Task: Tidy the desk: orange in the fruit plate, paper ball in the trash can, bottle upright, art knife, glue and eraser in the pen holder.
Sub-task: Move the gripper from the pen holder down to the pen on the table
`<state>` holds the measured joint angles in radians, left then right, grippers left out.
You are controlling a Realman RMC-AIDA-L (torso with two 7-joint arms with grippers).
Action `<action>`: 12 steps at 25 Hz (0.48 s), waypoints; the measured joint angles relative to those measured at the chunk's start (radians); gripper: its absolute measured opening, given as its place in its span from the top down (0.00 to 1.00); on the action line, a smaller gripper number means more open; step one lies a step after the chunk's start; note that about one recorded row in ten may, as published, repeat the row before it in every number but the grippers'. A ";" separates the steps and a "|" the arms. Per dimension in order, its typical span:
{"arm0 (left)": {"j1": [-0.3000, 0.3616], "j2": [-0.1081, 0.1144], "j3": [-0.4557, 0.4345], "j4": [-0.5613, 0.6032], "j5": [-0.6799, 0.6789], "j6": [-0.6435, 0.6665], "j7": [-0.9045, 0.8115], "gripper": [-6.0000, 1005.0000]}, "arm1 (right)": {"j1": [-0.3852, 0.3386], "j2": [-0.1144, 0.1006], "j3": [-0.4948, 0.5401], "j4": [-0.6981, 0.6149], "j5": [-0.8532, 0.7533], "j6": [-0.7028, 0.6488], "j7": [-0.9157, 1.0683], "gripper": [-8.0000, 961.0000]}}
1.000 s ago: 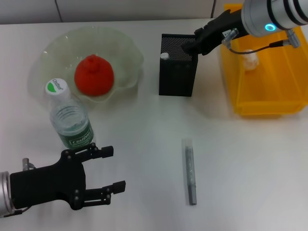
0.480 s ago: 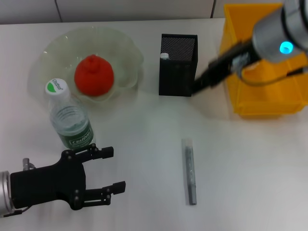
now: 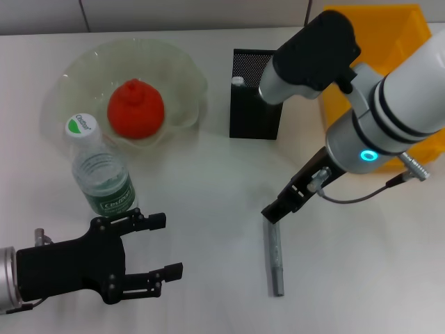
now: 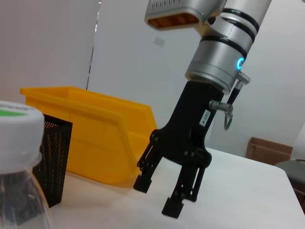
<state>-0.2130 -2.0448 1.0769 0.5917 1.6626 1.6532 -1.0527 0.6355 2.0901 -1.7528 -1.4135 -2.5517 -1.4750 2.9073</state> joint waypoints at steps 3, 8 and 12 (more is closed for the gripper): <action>0.000 0.000 0.000 0.000 0.000 0.001 0.000 0.16 | 0.004 0.001 -0.021 0.024 0.001 0.025 0.012 0.15; -0.002 0.000 0.000 0.000 0.000 0.001 0.000 0.16 | 0.018 0.001 -0.042 0.081 0.006 0.069 0.016 0.16; -0.002 0.000 0.000 -0.003 0.000 0.002 0.000 0.16 | 0.030 0.002 -0.066 0.135 0.042 0.117 0.016 0.16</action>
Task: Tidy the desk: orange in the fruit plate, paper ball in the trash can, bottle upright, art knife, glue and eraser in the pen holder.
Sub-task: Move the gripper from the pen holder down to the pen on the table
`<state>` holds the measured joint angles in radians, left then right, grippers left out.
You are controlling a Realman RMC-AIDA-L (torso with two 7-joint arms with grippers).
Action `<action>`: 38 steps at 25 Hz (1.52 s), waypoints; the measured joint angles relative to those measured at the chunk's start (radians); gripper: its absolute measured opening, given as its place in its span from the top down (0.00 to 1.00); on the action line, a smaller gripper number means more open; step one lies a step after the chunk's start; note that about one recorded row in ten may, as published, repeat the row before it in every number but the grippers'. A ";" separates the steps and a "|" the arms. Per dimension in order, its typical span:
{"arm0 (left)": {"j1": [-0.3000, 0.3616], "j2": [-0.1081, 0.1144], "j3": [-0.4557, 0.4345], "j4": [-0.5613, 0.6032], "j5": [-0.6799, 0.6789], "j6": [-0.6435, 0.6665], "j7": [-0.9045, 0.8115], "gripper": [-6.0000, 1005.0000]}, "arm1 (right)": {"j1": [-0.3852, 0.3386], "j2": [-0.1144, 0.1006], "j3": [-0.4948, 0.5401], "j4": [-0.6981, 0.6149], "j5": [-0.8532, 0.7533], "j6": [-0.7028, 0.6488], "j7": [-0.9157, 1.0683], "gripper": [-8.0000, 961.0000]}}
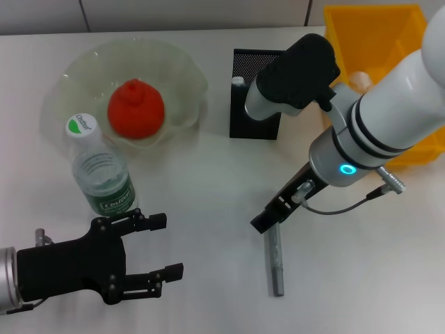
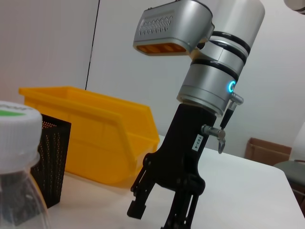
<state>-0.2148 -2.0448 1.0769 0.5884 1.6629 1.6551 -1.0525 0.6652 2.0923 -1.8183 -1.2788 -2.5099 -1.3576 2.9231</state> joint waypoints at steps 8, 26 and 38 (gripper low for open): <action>0.000 0.000 0.000 0.001 0.000 -0.001 0.000 0.16 | 0.023 0.000 -0.022 0.041 0.008 0.007 0.001 0.16; 0.000 0.000 0.000 0.003 0.000 -0.002 0.000 0.16 | 0.035 -0.002 -0.022 0.072 0.011 0.006 0.002 0.60; -0.009 0.000 -0.003 0.002 0.000 0.000 0.000 0.16 | 0.053 -0.001 -0.024 0.081 0.010 -0.032 -0.004 0.76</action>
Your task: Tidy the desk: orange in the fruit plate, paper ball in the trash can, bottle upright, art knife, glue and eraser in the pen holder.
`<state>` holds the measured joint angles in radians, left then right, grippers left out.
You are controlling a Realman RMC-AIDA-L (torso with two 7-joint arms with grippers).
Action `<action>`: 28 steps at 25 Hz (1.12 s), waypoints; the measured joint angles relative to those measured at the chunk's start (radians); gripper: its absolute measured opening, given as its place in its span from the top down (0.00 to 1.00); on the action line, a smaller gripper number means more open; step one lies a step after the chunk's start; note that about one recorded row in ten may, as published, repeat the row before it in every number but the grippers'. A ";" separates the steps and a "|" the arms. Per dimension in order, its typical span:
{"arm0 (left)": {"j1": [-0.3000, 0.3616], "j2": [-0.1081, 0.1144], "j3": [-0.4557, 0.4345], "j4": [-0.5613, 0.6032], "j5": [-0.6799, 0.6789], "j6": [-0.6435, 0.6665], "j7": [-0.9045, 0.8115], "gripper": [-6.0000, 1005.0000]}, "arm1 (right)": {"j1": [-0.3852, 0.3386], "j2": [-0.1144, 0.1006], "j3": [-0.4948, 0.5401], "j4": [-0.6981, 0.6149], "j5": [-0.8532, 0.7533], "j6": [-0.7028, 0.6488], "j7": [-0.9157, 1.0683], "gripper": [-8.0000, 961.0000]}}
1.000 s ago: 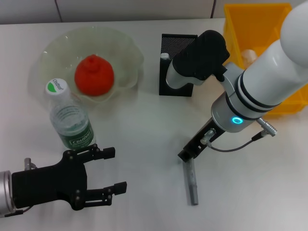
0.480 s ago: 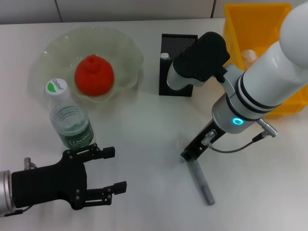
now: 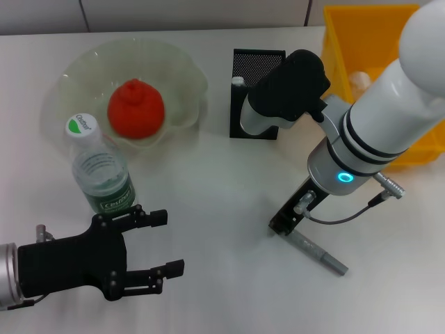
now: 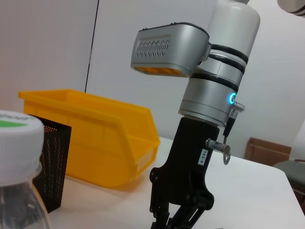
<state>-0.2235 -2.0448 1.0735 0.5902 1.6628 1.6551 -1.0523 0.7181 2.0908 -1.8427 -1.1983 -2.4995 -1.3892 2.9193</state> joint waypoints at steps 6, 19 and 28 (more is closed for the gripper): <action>-0.001 -0.001 -0.002 -0.001 0.000 0.000 0.000 0.16 | 0.004 -0.001 -0.001 -0.004 -0.005 -0.011 -0.009 0.82; 0.000 -0.003 -0.004 -0.004 0.000 0.005 0.000 0.16 | -0.242 -0.006 0.281 -0.420 0.028 0.047 -0.134 0.85; 0.000 -0.005 -0.004 -0.004 0.000 0.002 0.000 0.16 | -0.452 -0.006 0.439 -0.461 0.619 0.361 -0.631 0.86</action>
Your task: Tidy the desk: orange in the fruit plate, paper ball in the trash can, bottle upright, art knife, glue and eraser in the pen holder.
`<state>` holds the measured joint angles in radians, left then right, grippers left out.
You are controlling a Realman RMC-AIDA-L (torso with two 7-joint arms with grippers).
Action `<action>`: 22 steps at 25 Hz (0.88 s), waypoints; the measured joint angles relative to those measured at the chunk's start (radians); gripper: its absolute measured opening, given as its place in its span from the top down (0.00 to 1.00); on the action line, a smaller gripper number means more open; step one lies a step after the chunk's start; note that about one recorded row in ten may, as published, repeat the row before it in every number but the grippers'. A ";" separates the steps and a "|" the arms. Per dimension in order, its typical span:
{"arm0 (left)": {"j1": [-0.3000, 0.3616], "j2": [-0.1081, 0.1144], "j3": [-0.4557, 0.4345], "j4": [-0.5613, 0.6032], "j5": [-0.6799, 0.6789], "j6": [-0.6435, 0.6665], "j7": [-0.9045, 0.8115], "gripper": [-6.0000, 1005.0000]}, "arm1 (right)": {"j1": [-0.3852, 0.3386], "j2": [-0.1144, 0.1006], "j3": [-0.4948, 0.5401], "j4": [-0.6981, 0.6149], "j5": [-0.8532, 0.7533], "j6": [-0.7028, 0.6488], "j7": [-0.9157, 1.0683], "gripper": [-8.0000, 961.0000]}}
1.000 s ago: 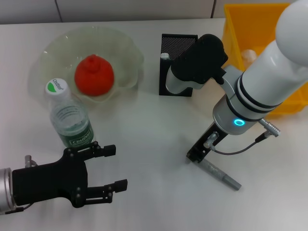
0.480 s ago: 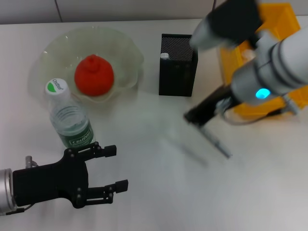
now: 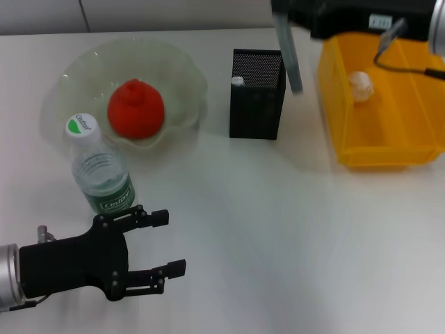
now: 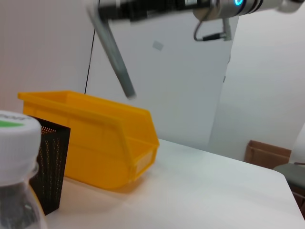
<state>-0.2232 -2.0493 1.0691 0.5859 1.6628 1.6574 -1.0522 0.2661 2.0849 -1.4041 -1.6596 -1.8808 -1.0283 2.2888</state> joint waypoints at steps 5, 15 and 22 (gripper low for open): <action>-0.001 -0.003 0.000 -0.001 0.000 -0.003 0.004 0.16 | 0.032 -0.001 0.021 0.343 0.521 0.109 -0.683 0.87; -0.002 -0.006 0.000 -0.001 0.000 -0.004 0.007 0.16 | 0.210 -0.001 0.027 0.861 0.890 0.060 -1.242 0.87; -0.002 -0.008 0.000 -0.001 0.000 -0.005 0.010 0.16 | 0.333 -0.001 0.028 1.126 0.990 0.012 -1.411 0.84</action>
<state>-0.2255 -2.0571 1.0692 0.5844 1.6628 1.6520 -1.0426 0.5993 2.0835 -1.3764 -0.5337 -0.8909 -1.0158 0.8783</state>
